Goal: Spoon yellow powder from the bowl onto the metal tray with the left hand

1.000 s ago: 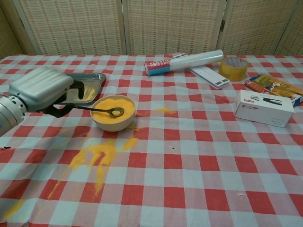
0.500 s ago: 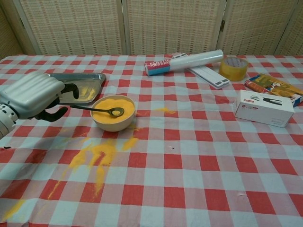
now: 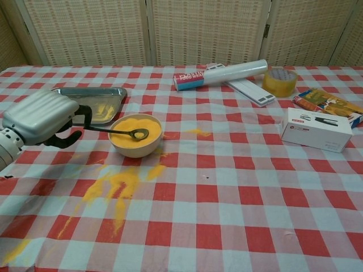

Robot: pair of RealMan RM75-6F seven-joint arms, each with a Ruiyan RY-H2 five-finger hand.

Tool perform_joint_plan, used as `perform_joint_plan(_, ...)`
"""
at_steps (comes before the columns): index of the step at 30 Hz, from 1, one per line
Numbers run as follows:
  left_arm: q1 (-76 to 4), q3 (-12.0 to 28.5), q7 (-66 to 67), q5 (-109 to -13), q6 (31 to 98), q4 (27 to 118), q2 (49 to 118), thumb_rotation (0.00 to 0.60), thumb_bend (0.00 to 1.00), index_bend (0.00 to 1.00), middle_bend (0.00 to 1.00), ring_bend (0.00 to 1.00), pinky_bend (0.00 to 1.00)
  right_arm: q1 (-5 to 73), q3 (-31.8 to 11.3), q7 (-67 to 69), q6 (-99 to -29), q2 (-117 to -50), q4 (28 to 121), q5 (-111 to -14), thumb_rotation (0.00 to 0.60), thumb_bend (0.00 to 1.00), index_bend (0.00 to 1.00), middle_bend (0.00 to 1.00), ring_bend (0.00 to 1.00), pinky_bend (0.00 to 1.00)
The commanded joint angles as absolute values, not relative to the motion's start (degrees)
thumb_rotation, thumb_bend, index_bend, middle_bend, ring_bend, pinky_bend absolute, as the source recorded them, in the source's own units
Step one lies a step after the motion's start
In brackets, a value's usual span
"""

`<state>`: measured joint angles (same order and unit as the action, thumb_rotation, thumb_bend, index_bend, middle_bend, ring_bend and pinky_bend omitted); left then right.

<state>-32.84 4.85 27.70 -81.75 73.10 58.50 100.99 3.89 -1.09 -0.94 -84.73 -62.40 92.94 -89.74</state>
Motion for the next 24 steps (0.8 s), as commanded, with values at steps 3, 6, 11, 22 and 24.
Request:
perform_joint_plan(3, -32.96, 5.16, 28.11, -81.74, 72.65, 58.36, 101.29, 0.6, 0.46, 0.47, 1.0, 1.0, 1.0, 3.91, -1.06, -1.05, -84.58, -62.43, 92.93, -89.67, 0.6, 0.12, 0.0, 0.0, 0.0, 0.0)
perform_joint_plan(6, -33.11, 5.38, 28.35, -82.01, 72.71, 58.8, 101.23, 0.6, 0.46, 0.47, 1.0, 1.0, 1.0, 3.98, -1.07, -1.23, -84.44, -62.52, 92.91, -89.64, 0.6, 0.12, 0.0, 0.0, 0.0, 0.0)
perform_joint_plan(11, -33.25, 5.65, 29.21, -82.13, 72.45, 60.13, 100.8, 0.6, 0.46, 0.47, 1.0, 1.0, 1.0, 3.99, -1.15, -1.25, -84.44, -62.54, 92.89, -89.49, 0.6, 0.12, 0.0, 0.0, 0.0, 0.0)
perform_joint_plan(22, -34.0, 6.52, 31.79, -81.57, 71.08, 61.85, 100.9, 0.6, 0.47, 0.47, 1.0, 1.0, 1.0, 4.05, -1.18, -1.16, -84.26, -62.49, 92.88, -89.36, 0.6, 0.12, 0.0, 0.0, 0.0, 0.0)
perform_joint_plan(24, -34.09, 6.62, 32.09, -81.54, 70.98, 62.06, 100.86, 0.6, 0.46, 0.48, 1.0, 1.0, 1.0, 3.99, -1.24, -1.1, -84.41, -62.44, 92.89, -89.31, 0.6, 0.12, 0.0, 0.0, 0.0, 0.0)
